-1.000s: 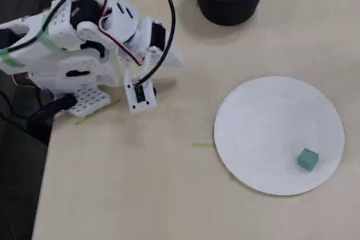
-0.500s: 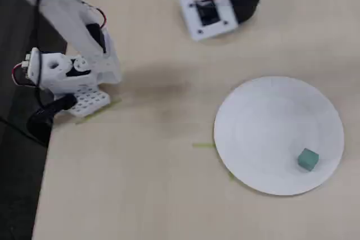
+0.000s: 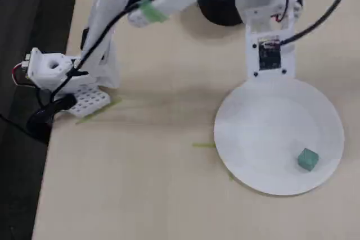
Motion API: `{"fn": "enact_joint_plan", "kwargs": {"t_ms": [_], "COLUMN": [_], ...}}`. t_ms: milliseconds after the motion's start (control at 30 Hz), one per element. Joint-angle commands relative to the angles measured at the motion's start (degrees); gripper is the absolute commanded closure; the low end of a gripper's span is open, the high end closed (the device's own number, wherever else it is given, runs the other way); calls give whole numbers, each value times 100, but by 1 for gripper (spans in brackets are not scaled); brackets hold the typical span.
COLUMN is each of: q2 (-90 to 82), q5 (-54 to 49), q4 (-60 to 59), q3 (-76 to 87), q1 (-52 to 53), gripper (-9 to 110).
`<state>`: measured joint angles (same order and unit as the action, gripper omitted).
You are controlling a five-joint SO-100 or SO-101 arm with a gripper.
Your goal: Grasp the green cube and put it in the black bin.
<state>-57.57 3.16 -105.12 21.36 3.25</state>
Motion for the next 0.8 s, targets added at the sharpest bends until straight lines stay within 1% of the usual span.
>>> {"fn": "enact_joint_plan", "kwargs": {"t_ms": [0, 233, 467, 767], "q2": [272, 1169, 1424, 1529], "q5": [369, 932, 958, 1037], "q4": [9, 9, 0, -88], "q3": [-387, -940, -1230, -1178], "q1": [545, 1204, 1336, 1362], "gripper": [102, 101, 82, 69]}}
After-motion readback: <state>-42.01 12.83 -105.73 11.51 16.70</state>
